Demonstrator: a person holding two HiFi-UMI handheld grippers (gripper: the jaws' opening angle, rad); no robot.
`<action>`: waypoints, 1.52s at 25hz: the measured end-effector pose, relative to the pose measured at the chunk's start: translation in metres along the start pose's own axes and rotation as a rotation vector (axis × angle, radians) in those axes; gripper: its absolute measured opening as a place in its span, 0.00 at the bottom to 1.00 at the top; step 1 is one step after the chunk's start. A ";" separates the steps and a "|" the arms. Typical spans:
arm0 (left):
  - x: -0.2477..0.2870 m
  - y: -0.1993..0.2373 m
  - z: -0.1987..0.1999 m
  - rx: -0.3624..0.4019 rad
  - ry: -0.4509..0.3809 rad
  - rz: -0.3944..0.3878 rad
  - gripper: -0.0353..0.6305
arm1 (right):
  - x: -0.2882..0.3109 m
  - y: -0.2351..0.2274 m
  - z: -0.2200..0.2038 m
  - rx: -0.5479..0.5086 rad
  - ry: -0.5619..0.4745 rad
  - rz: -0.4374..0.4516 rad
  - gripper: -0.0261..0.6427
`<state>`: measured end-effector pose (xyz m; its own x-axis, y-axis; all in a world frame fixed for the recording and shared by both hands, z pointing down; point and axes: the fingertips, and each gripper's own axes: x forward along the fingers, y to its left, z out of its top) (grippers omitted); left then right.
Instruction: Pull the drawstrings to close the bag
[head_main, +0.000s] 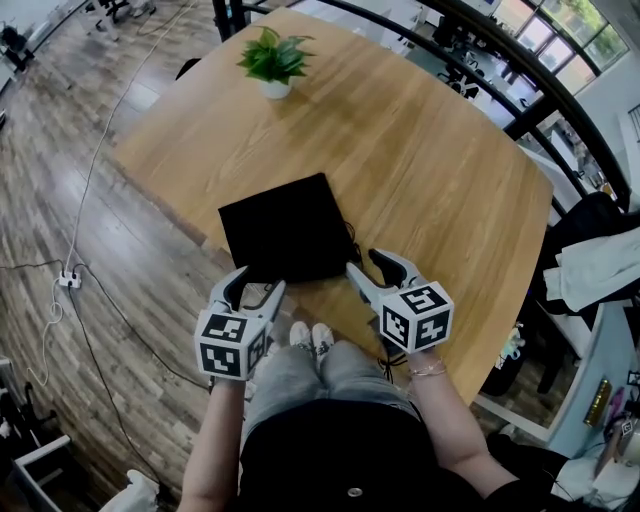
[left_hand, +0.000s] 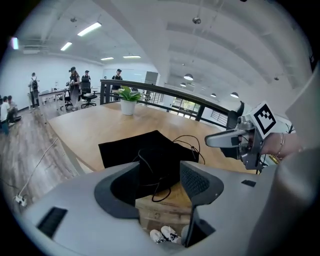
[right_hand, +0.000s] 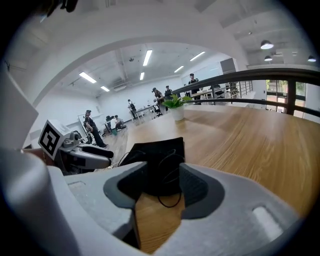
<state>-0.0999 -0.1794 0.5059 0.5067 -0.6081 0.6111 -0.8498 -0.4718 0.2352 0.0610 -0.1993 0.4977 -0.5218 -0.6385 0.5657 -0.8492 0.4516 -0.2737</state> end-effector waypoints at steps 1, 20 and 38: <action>-0.004 -0.001 0.004 -0.006 -0.023 0.002 0.42 | -0.003 0.001 0.004 0.000 -0.016 0.005 0.32; -0.057 -0.049 0.050 -0.009 -0.246 -0.121 0.34 | -0.056 0.076 0.071 -0.108 -0.228 0.144 0.24; -0.065 -0.077 0.040 -0.017 -0.272 -0.134 0.08 | -0.079 0.106 0.073 -0.226 -0.277 0.205 0.04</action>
<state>-0.0611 -0.1290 0.4178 0.6331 -0.6908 0.3494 -0.7737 -0.5501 0.3142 0.0059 -0.1466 0.3671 -0.7064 -0.6510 0.2779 -0.7026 0.6926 -0.1636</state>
